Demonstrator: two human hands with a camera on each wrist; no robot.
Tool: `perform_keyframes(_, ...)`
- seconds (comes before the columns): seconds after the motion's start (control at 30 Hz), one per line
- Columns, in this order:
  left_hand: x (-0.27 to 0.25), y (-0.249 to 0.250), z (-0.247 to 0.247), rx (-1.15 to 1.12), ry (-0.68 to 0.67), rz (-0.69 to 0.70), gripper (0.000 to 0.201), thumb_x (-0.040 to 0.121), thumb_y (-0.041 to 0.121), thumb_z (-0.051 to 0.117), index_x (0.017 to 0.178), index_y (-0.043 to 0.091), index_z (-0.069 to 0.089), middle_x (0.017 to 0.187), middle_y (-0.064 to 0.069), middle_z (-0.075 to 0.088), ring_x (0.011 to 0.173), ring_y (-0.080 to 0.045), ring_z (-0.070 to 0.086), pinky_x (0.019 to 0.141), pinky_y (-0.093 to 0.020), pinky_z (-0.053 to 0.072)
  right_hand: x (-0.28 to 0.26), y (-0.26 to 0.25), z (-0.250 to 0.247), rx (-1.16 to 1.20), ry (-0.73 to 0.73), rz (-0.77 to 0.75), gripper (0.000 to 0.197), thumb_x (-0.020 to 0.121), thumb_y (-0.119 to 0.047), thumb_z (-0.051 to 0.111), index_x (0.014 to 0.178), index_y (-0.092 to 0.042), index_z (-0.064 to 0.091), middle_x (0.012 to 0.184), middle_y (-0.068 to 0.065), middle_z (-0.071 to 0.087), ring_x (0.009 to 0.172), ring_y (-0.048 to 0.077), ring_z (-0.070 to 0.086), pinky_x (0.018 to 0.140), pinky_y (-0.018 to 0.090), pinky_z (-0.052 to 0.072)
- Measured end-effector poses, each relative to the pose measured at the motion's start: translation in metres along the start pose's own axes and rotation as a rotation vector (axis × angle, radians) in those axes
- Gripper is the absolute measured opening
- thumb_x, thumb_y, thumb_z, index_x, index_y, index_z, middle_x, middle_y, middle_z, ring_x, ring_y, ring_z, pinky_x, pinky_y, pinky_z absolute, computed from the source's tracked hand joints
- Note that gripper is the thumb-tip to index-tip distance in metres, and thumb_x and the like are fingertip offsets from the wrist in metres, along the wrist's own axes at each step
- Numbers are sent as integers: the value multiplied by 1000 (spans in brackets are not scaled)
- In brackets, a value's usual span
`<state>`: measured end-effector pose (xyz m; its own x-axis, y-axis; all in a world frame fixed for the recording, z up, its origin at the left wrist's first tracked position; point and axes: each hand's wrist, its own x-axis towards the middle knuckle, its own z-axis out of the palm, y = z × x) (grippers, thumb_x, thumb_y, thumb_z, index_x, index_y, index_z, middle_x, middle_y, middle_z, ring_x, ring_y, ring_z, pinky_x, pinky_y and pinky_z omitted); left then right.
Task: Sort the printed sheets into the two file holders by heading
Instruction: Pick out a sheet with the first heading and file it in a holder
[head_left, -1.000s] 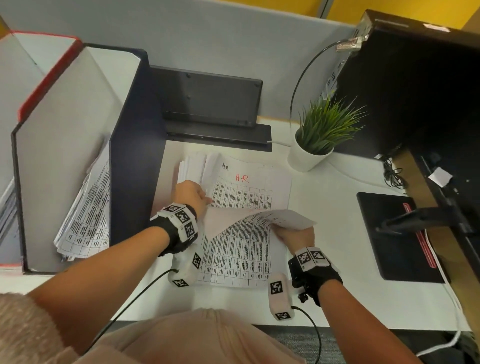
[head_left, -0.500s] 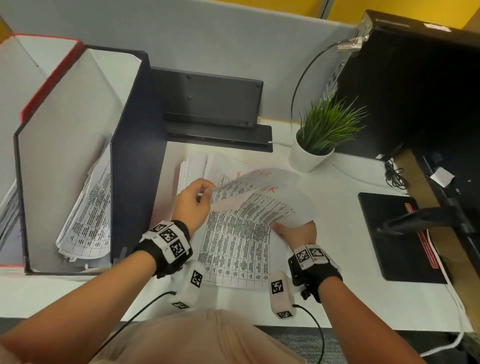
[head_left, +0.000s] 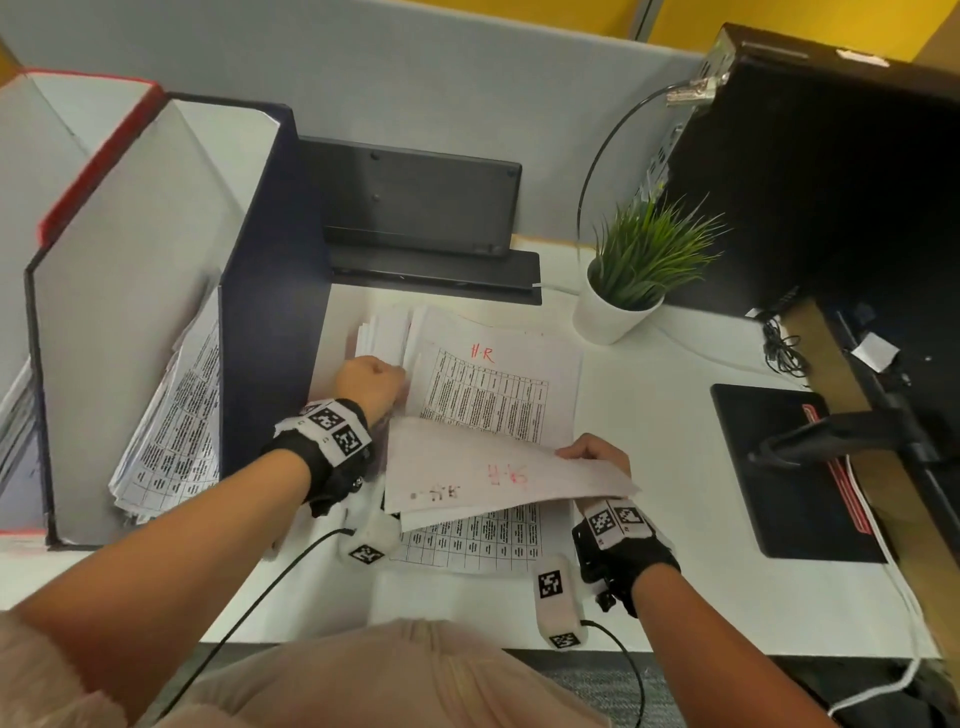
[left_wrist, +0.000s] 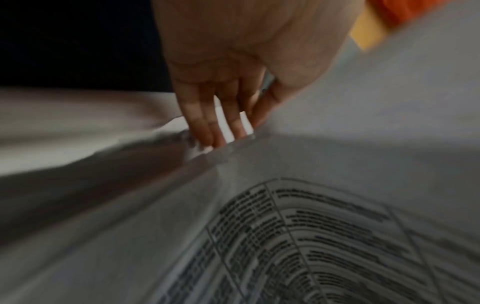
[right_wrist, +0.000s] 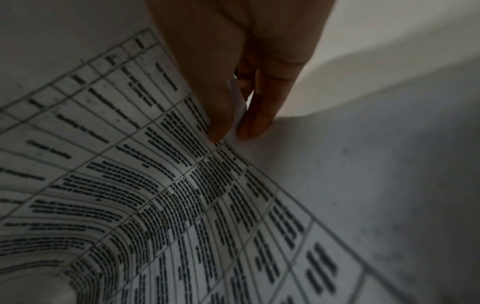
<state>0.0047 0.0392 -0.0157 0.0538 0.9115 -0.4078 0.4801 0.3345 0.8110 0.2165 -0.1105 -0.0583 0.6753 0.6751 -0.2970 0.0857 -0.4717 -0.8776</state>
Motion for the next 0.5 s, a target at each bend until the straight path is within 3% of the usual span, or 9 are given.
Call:
perform_keyframes(0.1, 4, -1, 4, 295, -106, 22, 19, 78, 27, 73, 75, 10, 65, 75, -1, 61, 74, -16, 56, 74, -27, 45, -3, 2, 4, -50, -17, -37, 37, 74, 19, 57, 52, -10, 50, 60, 5, 50, 50, 3, 47, 42, 7, 31)
perform_keyframes(0.17, 2, -1, 8, 369, -84, 57, 21, 73, 31, 78, 72, 12, 68, 77, -1, 66, 75, -16, 59, 70, -25, 46, -4, 4, 6, -90, 0, -66, 39, 75, 13, 61, 52, -15, 48, 70, 10, 57, 62, 15, 49, 49, 13, 36)
perform_keyframes(0.23, -2, -1, 11, 407, -43, 84, 22, 71, 31, 79, 68, 12, 69, 73, -2, 67, 69, -15, 59, 64, -23, 45, -4, 4, 7, -143, 18, -91, 38, 76, 9, 63, 54, -18, 47, 80, 14, 58, 70, 18, 49, 56, 20, 36)
perform_keyframes(0.27, -4, -1, 12, 418, -27, 90, 23, 71, 30, 79, 68, 10, 69, 70, -2, 66, 67, -15, 59, 63, -23, 45, -2, 5, 7, -163, 16, -99, 38, 75, 7, 64, 54, -18, 45, 78, 12, 57, 68, 18, 48, 54, 20, 36)
perform_keyframes(0.33, -6, -2, 14, 413, -8, 107, 23, 74, 25, 77, 69, 5, 69, 65, -3, 62, 64, -17, 58, 62, -24, 46, -2, 1, 8, -198, 15, -108, 41, 74, 3, 68, 52, -19, 42, 63, 4, 51, 58, 14, 43, 47, 9, 31)
perform_keyframes(0.43, -9, 0, 13, 437, -13, 149, 21, 82, 18, 69, 69, 2, 66, 61, -6, 56, 55, -15, 50, 52, -21, 41, -3, 1, 8, -173, 27, -104, 38, 72, 1, 71, 53, -16, 43, 60, 2, 50, 59, 13, 43, 47, 6, 30)
perform_keyframes(0.5, -9, -1, 12, 472, -29, 178, 24, 85, 16, 64, 65, 3, 60, 60, -8, 51, 56, -18, 48, 53, -22, 42, -1, 4, 8, -128, 29, -90, 33, 71, 4, 71, 55, -12, 47, 58, 0, 50, 59, 14, 45, 46, 6, 31)
